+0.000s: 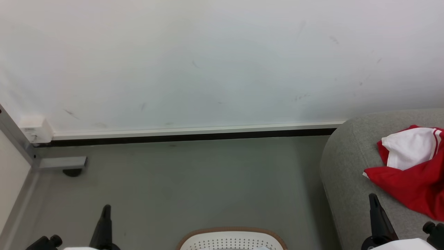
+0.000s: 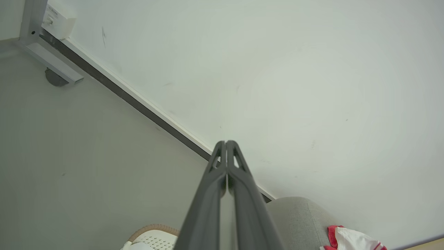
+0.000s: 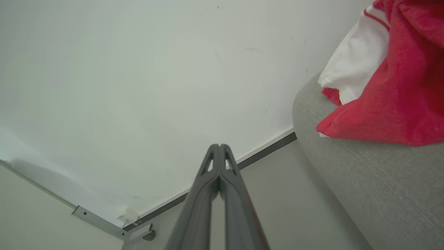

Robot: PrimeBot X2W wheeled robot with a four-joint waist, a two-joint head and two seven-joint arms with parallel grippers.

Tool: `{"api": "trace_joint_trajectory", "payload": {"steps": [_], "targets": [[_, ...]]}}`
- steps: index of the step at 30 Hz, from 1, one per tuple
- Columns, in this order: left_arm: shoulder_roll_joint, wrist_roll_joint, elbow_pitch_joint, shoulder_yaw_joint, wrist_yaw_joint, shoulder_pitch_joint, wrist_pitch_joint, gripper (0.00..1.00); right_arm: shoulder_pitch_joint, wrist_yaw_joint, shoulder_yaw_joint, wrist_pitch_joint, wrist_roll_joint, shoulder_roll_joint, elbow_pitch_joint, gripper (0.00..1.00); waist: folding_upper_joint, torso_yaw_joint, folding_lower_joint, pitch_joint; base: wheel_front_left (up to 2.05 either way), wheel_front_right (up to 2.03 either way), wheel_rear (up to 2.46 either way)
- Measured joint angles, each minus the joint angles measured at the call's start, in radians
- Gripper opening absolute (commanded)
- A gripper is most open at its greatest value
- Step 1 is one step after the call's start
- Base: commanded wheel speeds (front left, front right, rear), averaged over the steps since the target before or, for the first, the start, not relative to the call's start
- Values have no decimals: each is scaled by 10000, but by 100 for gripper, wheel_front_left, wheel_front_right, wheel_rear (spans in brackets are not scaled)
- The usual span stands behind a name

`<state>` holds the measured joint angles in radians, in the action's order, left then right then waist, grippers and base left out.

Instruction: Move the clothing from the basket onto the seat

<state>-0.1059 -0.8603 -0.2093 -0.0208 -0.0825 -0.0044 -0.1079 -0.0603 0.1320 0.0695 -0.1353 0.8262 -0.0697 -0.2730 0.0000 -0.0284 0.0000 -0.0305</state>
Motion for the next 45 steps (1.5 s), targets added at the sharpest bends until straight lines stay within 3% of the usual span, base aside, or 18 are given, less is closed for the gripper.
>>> {"api": "trace_joint_trajectory", "payload": {"steps": [45], "targets": [[328,-4512,163,-566,58,-579,1340,0,-324,0,-268,830,5448,-508,153,0,0,142,0,146,0,0,0]]}}
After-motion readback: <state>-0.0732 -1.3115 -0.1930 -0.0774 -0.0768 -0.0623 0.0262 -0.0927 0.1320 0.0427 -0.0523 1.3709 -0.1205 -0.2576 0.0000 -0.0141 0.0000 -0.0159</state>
